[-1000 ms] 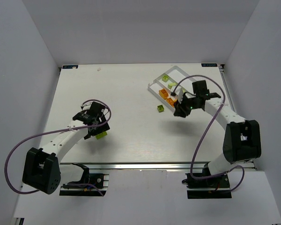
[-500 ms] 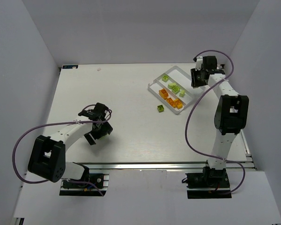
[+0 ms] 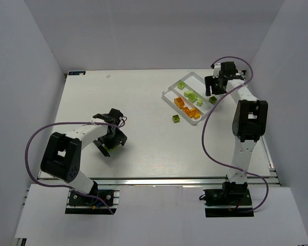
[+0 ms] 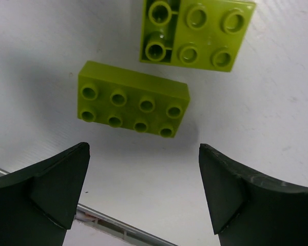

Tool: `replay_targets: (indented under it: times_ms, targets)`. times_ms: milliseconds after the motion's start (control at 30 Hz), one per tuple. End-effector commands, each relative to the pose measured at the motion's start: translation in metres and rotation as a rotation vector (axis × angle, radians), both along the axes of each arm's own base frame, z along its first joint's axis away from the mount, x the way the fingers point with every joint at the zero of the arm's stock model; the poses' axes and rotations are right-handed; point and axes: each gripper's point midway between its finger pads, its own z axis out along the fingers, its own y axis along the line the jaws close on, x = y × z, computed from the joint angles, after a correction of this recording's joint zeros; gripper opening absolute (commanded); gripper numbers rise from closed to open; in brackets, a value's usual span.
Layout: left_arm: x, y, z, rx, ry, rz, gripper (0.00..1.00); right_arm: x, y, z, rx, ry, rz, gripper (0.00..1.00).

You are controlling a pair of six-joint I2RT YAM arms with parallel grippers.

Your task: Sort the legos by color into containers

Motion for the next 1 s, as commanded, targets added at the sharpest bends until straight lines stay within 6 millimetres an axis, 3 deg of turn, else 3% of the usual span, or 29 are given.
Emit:
replay_targets:
  times_ms: [0, 33, 67, 100, 300, 400, 667, 800, 967]
  targets:
    - [0.004, 0.008, 0.009, 0.055, -0.001, 0.018, 0.95, -0.005, 0.028, 0.052, 0.133, -0.089, 0.131, 0.75]
    - [0.005, 0.012, 0.008, 0.076, -0.003, 0.013, 0.95, -0.012, 0.021, 0.068, 0.172, -0.109, 0.153, 0.76]
    - [0.007, 0.013, 0.008, 0.086, -0.008, 0.007, 0.94, -0.022, 0.036, 0.076, 0.245, -0.116, 0.228, 0.76]
    - [0.009, 0.014, 0.006, 0.098, -0.006, -0.011, 0.93, -0.032, 0.038, 0.083, 0.273, -0.131, 0.237, 0.76]
    - [0.014, 0.033, -0.002, 0.233, 0.059, -0.088, 0.93, -0.071, 0.060, 0.098, 0.397, -0.155, 0.321, 0.77]
    - [0.015, 0.040, -0.009, 0.281, 0.072, -0.091, 0.96, -0.079, 0.062, 0.101, 0.420, -0.155, 0.334, 0.77]
    - [0.042, 0.036, -0.016, 0.272, 0.060, -0.106, 0.96, -0.088, 0.062, 0.099, 0.438, -0.137, 0.334, 0.77]
    - [0.040, 0.034, -0.015, 0.250, 0.052, -0.144, 0.92, -0.088, 0.058, 0.100, 0.445, -0.138, 0.324, 0.78]
    - [0.031, 0.029, -0.013, 0.183, 0.021, -0.175, 0.95, -0.090, 0.056, 0.098, 0.462, -0.130, 0.312, 0.77]
